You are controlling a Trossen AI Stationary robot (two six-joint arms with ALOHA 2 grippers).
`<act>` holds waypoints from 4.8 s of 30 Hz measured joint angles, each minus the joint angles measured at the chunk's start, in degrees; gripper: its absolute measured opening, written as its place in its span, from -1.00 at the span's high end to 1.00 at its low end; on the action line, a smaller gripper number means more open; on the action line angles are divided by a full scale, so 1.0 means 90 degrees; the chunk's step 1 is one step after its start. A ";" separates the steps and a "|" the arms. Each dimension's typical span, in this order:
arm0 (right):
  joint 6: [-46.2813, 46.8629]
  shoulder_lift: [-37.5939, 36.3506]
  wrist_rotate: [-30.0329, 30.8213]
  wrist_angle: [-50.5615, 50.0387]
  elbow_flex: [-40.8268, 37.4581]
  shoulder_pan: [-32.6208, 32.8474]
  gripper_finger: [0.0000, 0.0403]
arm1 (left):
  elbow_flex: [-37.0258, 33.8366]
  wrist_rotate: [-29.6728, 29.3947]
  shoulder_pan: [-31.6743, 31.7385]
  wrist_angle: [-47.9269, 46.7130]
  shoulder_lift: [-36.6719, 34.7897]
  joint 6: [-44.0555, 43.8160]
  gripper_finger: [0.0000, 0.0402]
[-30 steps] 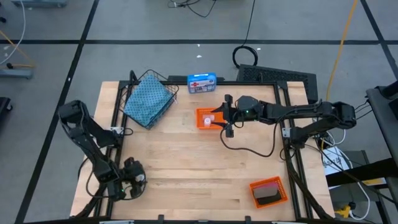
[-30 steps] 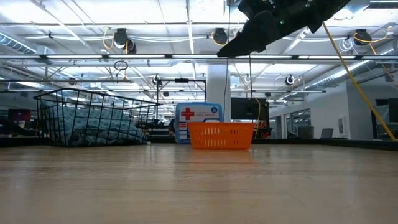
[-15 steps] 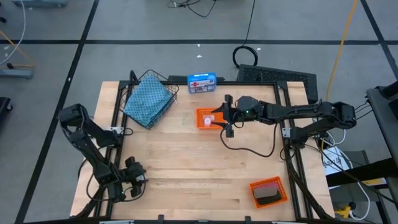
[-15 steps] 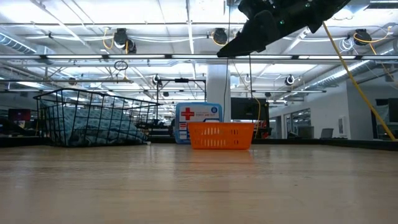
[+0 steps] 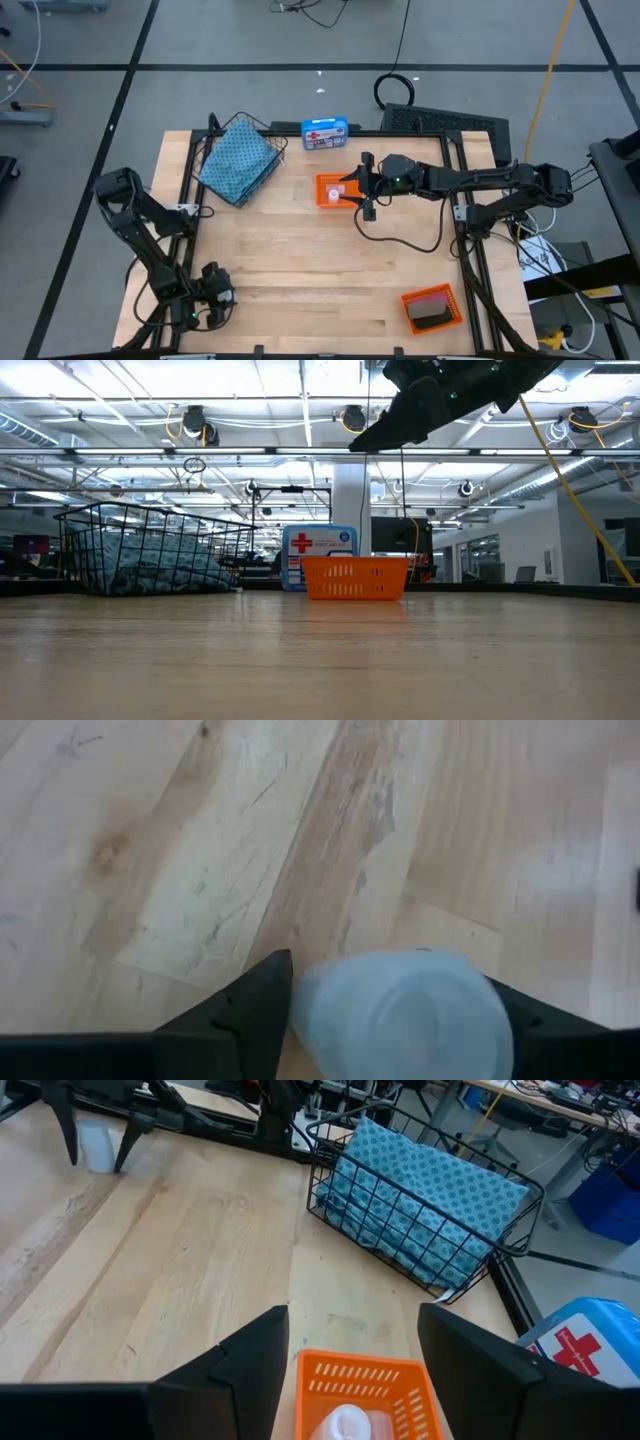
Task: Pick & place medical supplies in basket/bin
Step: Put the transparent pill bottle into the top orange bin
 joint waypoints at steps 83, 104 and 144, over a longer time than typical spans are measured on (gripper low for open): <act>0.0956 0.0009 0.0012 0.0616 0.0005 0.0801 -0.06 | 0.0878 0.1694 0.6653 0.3093 -0.1008 0.8718 -0.69; 0.1870 0.3113 0.0484 0.2005 0.0170 0.1785 -0.39 | -0.0474 0.1234 0.6662 0.4563 -0.2195 0.8279 -0.68; 0.1962 0.2540 0.0481 0.1699 0.0163 0.1719 0.34 | -0.0464 0.1234 0.6662 0.4534 -0.2203 0.8191 -0.69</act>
